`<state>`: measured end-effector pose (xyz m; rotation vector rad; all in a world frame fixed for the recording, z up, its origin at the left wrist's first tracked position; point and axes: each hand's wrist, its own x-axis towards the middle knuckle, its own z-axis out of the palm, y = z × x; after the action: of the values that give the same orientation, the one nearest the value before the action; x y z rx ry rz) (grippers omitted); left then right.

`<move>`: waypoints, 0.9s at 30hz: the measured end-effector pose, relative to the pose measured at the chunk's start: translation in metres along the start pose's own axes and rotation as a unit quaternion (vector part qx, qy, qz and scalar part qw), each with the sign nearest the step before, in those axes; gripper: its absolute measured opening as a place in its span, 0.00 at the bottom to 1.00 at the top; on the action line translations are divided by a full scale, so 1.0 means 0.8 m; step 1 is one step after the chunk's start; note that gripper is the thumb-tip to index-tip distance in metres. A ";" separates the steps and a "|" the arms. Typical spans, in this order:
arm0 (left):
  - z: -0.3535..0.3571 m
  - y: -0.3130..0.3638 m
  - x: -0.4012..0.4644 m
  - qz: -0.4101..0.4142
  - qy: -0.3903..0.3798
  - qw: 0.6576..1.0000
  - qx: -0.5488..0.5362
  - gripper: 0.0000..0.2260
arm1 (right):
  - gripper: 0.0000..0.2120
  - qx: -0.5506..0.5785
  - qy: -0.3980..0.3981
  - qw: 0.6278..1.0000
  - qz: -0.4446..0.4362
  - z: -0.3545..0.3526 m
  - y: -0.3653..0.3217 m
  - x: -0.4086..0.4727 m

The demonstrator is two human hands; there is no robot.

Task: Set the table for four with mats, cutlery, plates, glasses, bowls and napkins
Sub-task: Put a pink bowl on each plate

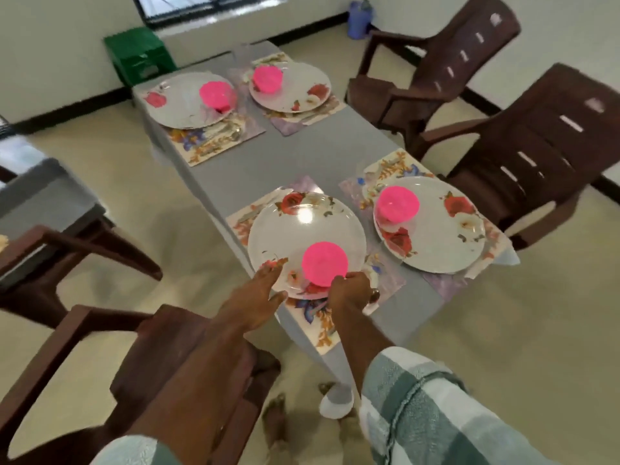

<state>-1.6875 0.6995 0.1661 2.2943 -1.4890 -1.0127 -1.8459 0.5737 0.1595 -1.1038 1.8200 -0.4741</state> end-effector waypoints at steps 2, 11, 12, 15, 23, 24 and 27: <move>-0.006 -0.001 0.013 0.017 -0.021 1.000 0.010 0.30 | 0.14 0.024 0.025 0.999 0.027 0.010 -0.004 0.004; -0.006 -0.038 0.048 0.060 -0.069 0.996 0.001 0.31 | 0.15 0.015 0.119 0.993 0.013 0.028 -0.006 -0.003; -0.008 -0.041 0.049 0.061 -0.072 0.996 0.007 0.31 | 0.13 -0.014 0.133 0.990 -0.046 0.028 0.000 -0.010; -0.017 -0.042 0.055 0.061 -0.069 0.995 0.032 0.30 | 0.10 -0.174 0.117 0.922 -0.325 0.033 0.018 -0.014; -0.022 -0.048 0.074 0.088 -0.059 0.989 0.102 0.30 | 0.32 -0.527 -0.099 0.689 -0.488 0.053 0.008 0.041; -0.023 -0.048 0.077 0.091 -0.060 0.988 0.107 0.30 | 0.32 -0.543 -0.099 0.678 -0.485 0.051 0.006 0.045; -0.022 -0.045 0.083 0.094 -0.062 0.987 0.115 0.31 | 0.30 -0.562 -0.104 0.673 -0.469 0.047 -0.006 0.053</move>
<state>-1.6338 0.6547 0.1320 2.2158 -1.9238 -0.9933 -1.8183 0.5406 0.1228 -2.8374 1.0630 0.3562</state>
